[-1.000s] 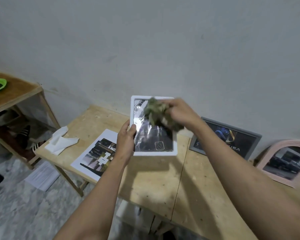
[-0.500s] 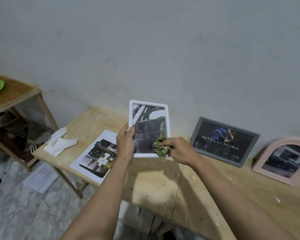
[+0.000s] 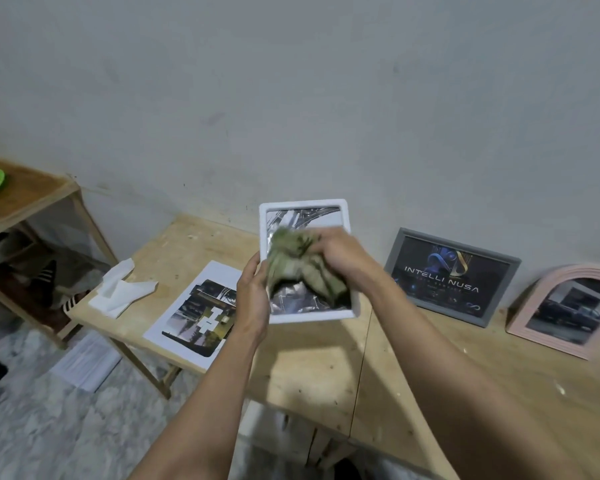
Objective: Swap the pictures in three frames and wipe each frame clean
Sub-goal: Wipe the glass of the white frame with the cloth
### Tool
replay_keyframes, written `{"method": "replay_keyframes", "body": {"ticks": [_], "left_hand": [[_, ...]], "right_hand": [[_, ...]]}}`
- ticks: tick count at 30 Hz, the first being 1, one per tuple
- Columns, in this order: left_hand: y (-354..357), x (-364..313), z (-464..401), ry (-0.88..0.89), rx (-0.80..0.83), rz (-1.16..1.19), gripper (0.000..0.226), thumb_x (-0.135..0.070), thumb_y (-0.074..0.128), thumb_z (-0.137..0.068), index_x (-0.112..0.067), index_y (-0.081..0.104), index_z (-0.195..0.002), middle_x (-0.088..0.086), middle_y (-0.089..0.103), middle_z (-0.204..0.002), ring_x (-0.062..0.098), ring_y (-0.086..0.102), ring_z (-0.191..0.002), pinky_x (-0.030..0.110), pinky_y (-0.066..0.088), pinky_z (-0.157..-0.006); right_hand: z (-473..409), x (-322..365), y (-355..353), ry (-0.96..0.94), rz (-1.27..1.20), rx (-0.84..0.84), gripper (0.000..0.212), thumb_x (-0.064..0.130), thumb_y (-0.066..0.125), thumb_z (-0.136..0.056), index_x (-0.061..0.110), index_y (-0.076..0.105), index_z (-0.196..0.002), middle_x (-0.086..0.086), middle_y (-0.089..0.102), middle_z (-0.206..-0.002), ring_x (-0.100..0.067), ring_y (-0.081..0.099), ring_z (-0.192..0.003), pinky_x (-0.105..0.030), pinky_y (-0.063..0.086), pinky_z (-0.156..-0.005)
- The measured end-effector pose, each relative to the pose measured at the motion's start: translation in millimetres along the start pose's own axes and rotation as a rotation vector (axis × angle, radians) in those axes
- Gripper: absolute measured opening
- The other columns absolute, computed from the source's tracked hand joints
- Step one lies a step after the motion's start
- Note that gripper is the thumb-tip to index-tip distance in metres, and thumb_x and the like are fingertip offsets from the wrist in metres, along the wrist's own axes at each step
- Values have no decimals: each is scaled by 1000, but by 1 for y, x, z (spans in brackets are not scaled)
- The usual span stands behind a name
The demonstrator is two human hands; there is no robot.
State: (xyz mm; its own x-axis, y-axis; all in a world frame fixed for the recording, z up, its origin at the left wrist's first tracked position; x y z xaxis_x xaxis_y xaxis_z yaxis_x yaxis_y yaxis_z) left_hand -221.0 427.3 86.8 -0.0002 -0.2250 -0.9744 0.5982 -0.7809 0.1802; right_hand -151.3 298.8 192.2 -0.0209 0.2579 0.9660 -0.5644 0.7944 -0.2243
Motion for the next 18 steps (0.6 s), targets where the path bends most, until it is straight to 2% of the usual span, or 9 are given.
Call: {"method": "replay_keyframes", "body": {"ticks": [1, 4, 6, 8, 11, 13, 14, 16, 18], "left_hand": [[3, -1, 2, 6, 24, -18, 37, -21, 47, -104, -17, 57, -139, 3, 67, -131, 21, 61, -124, 34, 49, -103], [11, -7, 4, 17, 61, -25, 40, -25, 46, -105, -14, 55, -142, -2, 63, -136, 11, 58, -123, 14, 46, -97], [10, -15, 1, 27, 35, 14, 40, -24, 48, -105, -11, 55, -142, -3, 62, -138, 7, 56, -126, 17, 43, -104], [3, -22, -3, 27, -10, 59, 33, -17, 48, -103, -14, 62, -133, -6, 68, -126, 5, 61, -117, 18, 46, -101], [-12, -10, -12, -28, -79, 104, 28, -18, 48, -102, -11, 68, -120, 4, 73, -104, 18, 66, -94, 28, 51, -78], [-18, -2, -12, -51, -97, 75, 34, -27, 49, -103, -5, 62, -126, 13, 70, -104, 26, 67, -96, 36, 53, -81], [-20, 0, -12, -47, -103, 37, 37, -29, 49, -103, -3, 60, -126, 18, 67, -111, 33, 65, -108, 41, 52, -89], [-20, -1, -10, -13, -101, -28, 36, -28, 47, -104, 0, 59, -123, 17, 66, -104, 26, 61, -100, 35, 49, -86], [-14, -8, -7, 16, -75, -52, 31, -22, 44, -105, -2, 63, -120, 3, 67, -95, 16, 60, -91, 21, 47, -74]], "right_hand": [[-8, 23, -20, -80, -45, -135, 43, -16, 39, -81, 3, 71, -103, -1, 72, -77, 0, 66, -61, -15, 53, -59], [-37, 68, -43, -365, 285, -340, 45, -4, 43, -84, 18, 71, -113, -3, 71, -111, -13, 64, -102, -32, 50, -94], [-43, 63, -11, -500, 709, -254, 42, 1, 47, -82, 20, 73, -109, -4, 69, -116, -25, 56, -110, -38, 40, -100], [-30, 37, 26, -575, 824, -127, 38, -3, 51, -77, 18, 74, -99, -6, 69, -106, -27, 53, -103, -33, 37, -94], [-1, 0, 56, -517, 645, 34, 35, -7, 53, -77, 13, 73, -98, -5, 68, -92, -25, 54, -89, -31, 39, -79], [7, -28, 64, -315, 529, 195, 33, -7, 52, -82, 13, 72, -99, 0, 68, -85, -17, 58, -80, -31, 44, -73], [12, -37, 66, -221, 483, 286, 33, -7, 51, -83, 14, 71, -99, 1, 68, -83, -14, 60, -76, -31, 48, -71], [14, -39, 59, -94, 290, 373, 33, -11, 47, -85, 6, 69, -102, -2, 69, -86, -10, 64, -77, -26, 51, -75], [0, -19, 31, -104, 92, 205, 33, -11, 44, -88, 4, 67, -107, -2, 71, -95, -5, 66, -85, -21, 50, -81]]}}
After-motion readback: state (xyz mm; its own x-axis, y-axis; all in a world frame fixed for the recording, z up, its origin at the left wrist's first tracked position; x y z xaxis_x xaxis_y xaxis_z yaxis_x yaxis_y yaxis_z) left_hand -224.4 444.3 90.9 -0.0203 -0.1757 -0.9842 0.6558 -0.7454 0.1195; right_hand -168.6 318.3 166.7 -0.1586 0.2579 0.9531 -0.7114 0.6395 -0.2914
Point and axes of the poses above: each hand's wrist, its own z-axis away from the middle knuckle, its own y-axis out of the palm, x = y × z, the point moved 9 cm from there along -z, towards the middle knuckle
